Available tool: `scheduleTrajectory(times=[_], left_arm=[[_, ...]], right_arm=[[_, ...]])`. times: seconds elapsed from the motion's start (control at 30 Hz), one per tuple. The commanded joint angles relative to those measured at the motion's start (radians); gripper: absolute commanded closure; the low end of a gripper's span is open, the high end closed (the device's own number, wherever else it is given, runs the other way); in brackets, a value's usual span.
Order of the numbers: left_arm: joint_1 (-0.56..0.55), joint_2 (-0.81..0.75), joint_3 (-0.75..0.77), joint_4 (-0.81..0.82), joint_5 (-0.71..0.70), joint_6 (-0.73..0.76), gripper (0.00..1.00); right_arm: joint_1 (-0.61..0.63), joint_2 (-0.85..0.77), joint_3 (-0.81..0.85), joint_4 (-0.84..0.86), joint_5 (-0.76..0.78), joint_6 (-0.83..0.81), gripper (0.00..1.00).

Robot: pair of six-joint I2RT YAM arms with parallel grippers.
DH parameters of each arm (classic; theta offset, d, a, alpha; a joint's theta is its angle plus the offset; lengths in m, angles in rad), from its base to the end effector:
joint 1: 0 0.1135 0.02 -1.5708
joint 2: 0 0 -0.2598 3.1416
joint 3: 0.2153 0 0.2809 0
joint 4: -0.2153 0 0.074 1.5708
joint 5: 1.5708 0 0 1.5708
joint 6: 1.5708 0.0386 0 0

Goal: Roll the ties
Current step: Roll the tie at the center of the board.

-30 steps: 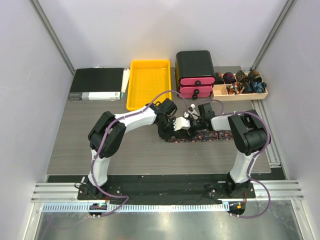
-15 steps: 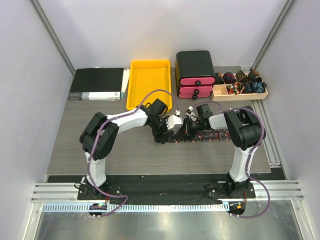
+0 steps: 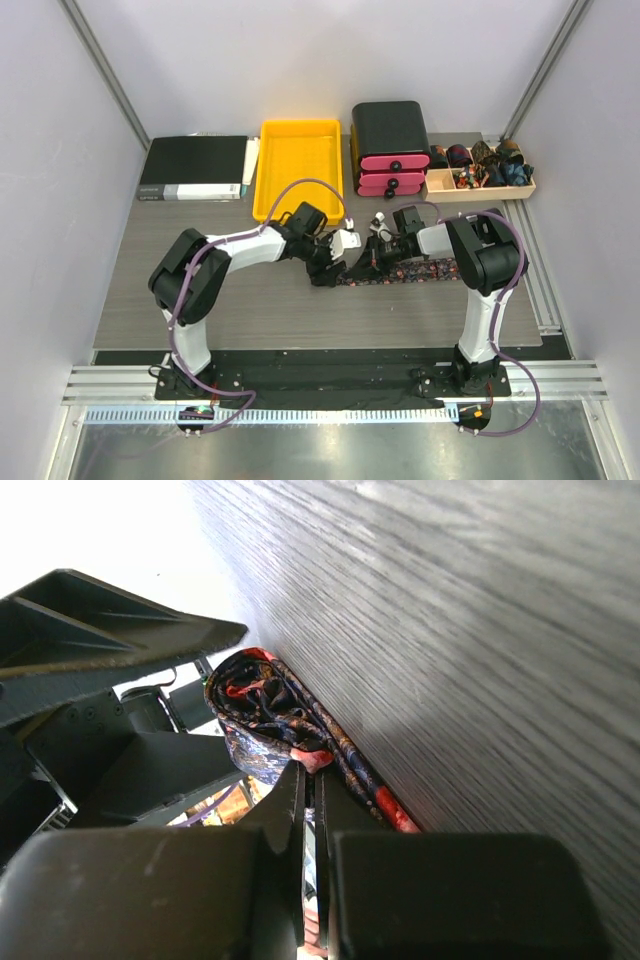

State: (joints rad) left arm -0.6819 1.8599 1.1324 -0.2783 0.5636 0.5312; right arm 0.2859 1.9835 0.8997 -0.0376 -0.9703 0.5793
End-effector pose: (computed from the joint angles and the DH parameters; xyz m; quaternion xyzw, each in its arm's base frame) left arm 0.2945 -0.2656 0.1348 0.5895 0.7137 -0.2865 0.2469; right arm 0.3242 0.1285 0.0508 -0.0233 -0.8683 -0.4954 0.0116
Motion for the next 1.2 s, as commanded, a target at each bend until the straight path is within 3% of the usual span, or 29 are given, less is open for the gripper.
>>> scheduleTrajectory(times=[0.0, 0.1, 0.2, 0.63, 0.77, 1.07, 1.17], left_arm=[[-0.013, 0.025, 0.009, 0.045, 0.05, 0.042, 0.42], [-0.016, 0.001, 0.017, -0.005, 0.048, 0.055, 0.55], [-0.019, -0.031, 0.033, -0.018, 0.059, 0.032, 0.59], [-0.122, 0.088, 0.188, -0.012, 0.018, -0.074, 0.58], [-0.134, 0.143, 0.219, -0.08, -0.039, -0.054, 0.58], [-0.146, 0.179, 0.187, -0.194, -0.128, -0.025, 0.61], [-0.156, 0.2, 0.185, -0.209, -0.157, -0.039, 0.67]], right_arm=[[-0.005, 0.063, -0.021, -0.084, 0.196, -0.064, 0.99], [-0.004, 0.061, -0.019, -0.084, 0.2, -0.065, 0.99], [-0.002, 0.06, -0.019, -0.081, 0.205, -0.062, 0.99], [0.01, 0.055, -0.012, -0.036, 0.182, -0.016, 0.99], [0.01, 0.04, -0.021, -0.012, 0.159, -0.007, 0.99], [0.009, -0.003, -0.035, 0.062, 0.09, 0.037, 0.97], [0.009, -0.021, -0.038, 0.074, 0.075, 0.056, 0.95]])
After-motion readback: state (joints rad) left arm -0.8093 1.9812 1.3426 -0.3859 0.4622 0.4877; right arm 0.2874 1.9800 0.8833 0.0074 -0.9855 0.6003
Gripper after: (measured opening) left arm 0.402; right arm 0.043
